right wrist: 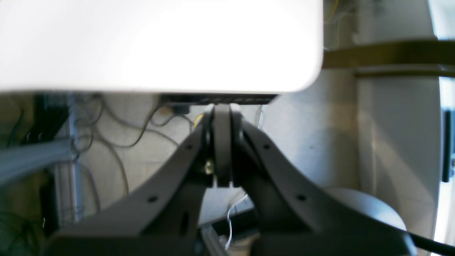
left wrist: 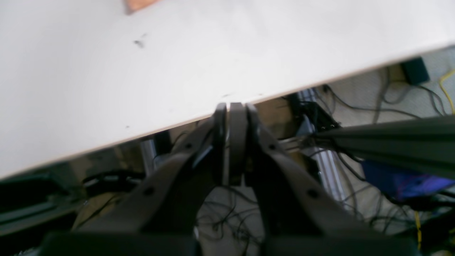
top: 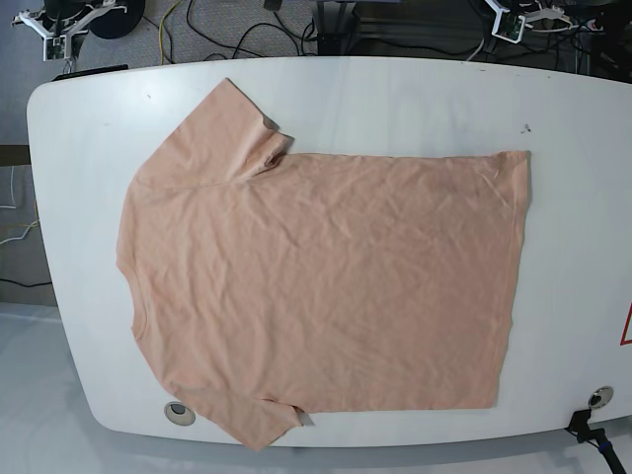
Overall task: Fold the T-shirt properly
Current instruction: 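Lower both grippers toward the shirt's edge nearest the arms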
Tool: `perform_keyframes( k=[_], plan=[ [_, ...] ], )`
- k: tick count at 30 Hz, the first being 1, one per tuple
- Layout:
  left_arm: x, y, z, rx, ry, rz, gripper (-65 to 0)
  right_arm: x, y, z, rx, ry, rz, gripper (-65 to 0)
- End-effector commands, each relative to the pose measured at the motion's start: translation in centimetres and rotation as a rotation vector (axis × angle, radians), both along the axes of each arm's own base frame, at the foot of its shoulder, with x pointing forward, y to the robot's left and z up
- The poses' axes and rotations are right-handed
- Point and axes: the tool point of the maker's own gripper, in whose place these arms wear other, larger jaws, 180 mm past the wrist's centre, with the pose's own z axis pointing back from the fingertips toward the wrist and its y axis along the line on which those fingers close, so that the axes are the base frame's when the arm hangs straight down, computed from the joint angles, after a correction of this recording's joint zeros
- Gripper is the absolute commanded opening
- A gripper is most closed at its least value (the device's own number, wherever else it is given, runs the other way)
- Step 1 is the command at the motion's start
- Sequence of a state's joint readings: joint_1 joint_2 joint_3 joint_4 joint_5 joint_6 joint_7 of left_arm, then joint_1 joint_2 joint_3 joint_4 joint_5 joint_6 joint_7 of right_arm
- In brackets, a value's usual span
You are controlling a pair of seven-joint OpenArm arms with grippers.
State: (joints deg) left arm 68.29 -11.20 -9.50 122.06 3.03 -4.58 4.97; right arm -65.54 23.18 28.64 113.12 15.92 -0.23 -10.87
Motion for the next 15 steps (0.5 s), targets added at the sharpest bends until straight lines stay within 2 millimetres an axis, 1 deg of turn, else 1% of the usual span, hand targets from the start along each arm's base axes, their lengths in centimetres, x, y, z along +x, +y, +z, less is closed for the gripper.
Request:
perform_keyframes(
  k=[1, 2, 6, 7, 9, 12, 13, 15],
  plan=[
    [1.6, 0.4, 2.0, 0.017, -0.085, -0.010, -65.0, 2.8, 0.1, 3.1, 0.035, -0.107, -0.014, -65.0],
    [2.2, 0.5, 2.4, 0.020, -0.110, -0.007, -65.0, 3.5, 0.6, 3.5, 0.080, -0.125, -0.017, -65.0],
    [4.3, 1.0, 4.1, 0.045, -0.190, -0.020, -65.0, 5.7, 5.6, 4.4, 0.358, -0.158, 0.049, -65.0],
    [4.8, 1.0, 4.4, 0.045, -0.209, -0.022, -65.0, 6.2, 6.7, 4.7, 0.405, -0.164, 0.074, -65.0],
    [5.7, 1.1, 5.0, 0.057, -0.241, -0.032, -65.0, 7.2, 8.2, 5.3, 0.449, -0.181, 0.129, -65.0],
    [7.2, 1.1, 5.9, 0.065, -0.297, -0.055, -65.0, 8.6, 9.0, 6.2, 0.447, -0.212, 0.196, -65.0],
    [7.2, 0.2, 6.5, 0.021, -0.318, -0.065, -65.0, 8.8, 8.8, 6.0, 0.463, -0.225, 0.176, -65.0],
    [7.6, 0.1, 6.7, 0.023, -0.327, -0.074, -65.0, 9.6, 8.7, 6.2, 0.463, -0.241, 0.171, -65.0]
  ],
)
